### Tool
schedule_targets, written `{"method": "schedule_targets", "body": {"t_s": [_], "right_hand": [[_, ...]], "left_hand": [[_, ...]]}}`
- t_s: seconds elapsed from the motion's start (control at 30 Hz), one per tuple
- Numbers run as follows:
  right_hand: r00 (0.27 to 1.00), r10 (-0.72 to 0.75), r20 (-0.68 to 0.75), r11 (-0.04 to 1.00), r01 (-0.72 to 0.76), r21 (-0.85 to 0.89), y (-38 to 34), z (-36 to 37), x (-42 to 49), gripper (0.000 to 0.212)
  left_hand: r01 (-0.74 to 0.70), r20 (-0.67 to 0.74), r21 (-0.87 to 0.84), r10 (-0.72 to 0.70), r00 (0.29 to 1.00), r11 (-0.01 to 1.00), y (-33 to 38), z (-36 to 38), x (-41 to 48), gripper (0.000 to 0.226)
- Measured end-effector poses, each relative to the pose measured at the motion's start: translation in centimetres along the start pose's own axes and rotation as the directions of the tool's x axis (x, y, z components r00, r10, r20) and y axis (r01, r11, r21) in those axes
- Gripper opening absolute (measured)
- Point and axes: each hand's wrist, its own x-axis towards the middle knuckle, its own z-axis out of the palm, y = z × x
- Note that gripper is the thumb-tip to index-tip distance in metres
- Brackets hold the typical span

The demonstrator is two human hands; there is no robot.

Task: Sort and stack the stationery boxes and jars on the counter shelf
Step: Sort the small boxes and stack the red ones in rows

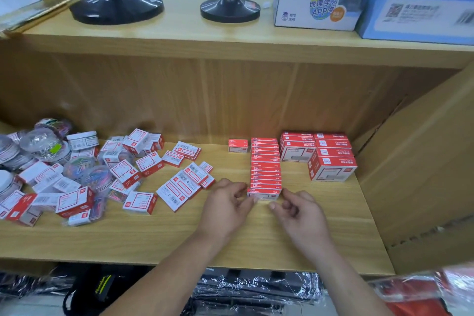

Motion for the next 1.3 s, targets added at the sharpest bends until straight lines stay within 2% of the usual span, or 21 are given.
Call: {"method": "schedule_targets", "body": {"t_s": [0.1, 0.23, 0.43, 0.57, 0.67, 0.73, 0.8, 0.87, 0.93, 1.03, 1.13, 1.23, 1.3], "right_hand": [[0.999, -0.040, 0.005, 0.983, 0.040, -0.180, -0.2, 0.2, 0.2, 0.023], [0.999, -0.016, 0.037, 0.962, 0.025, -0.272, -0.6, 0.3, 0.4, 0.025], [0.997, -0.060, 0.044, 0.935, 0.072, -0.348, -0.4, 0.0, 0.6, 0.027], [0.997, -0.066, 0.046, 0.915, 0.079, -0.395, -0.8, 0.1, 0.3, 0.029], [0.998, -0.041, 0.049, 0.953, 0.054, -0.299, -0.4, 0.2, 0.4, 0.027], [1.000, -0.009, 0.005, 0.986, 0.010, -0.164, -0.1, -0.1, 0.1, 0.023], [0.997, 0.054, -0.048, 0.999, -0.053, 0.009, -0.1, -0.5, -0.7, 0.018], [0.994, 0.080, -0.079, 0.991, -0.070, 0.117, -0.5, -0.8, -1.9, 0.028], [0.998, 0.040, -0.056, 0.986, -0.030, 0.166, -1.9, -0.2, -3.0, 0.027], [0.990, -0.085, 0.109, 0.981, 0.064, 0.185, -5.6, 3.1, -3.0, 0.027], [0.964, -0.171, 0.203, 0.978, 0.140, 0.156, -8.9, 7.3, -1.9, 0.012], [0.948, -0.283, 0.144, 0.954, 0.293, -0.057, -10.6, 10.2, -0.1, 0.026], [0.954, -0.286, 0.088, 0.929, 0.299, -0.217, -11.6, 11.6, 1.4, 0.038]], "left_hand": [[-0.115, 0.042, 0.149, 0.110, 0.993, 0.982, 0.6, 0.4, -0.8, 0.021], [-0.134, 0.056, 0.275, 0.123, 0.991, 0.952, 0.9, 0.7, -1.3, 0.030], [-0.166, 0.089, 0.344, 0.144, 0.986, 0.924, 1.0, 1.0, -1.1, 0.048], [-0.169, 0.109, 0.316, 0.142, 0.984, 0.934, 0.8, 0.8, -0.8, 0.042], [-0.155, 0.116, 0.208, 0.133, 0.984, 0.966, 0.7, 0.2, -0.8, 0.037], [-0.109, 0.092, 0.041, 0.105, 0.990, 0.993, 0.3, -0.3, -1.4, 0.029], [-0.063, 0.052, -0.118, 0.069, 0.996, 0.991, -0.3, -1.1, -2.7, 0.034], [-0.042, 0.016, -0.231, 0.048, 0.999, 0.972, -1.0, -2.3, -4.3, 0.037], [-0.025, -0.017, -0.259, 0.021, 1.000, 0.966, -1.8, -4.0, -5.7, 0.033], [-0.006, -0.061, -0.191, -0.006, 0.998, 0.982, -3.3, -7.7, -6.5, 0.021], [-0.038, -0.102, -0.092, 0.029, 0.994, 0.995, -4.4, -11.7, -6.6, 0.019], [-0.038, -0.116, -0.022, 0.035, 0.993, 0.999, -5.3, -15.4, -6.4, 0.021], [-0.024, -0.144, 0.087, 0.037, 0.989, 0.996, -6.3, -17.4, -5.9, 0.026]]}}
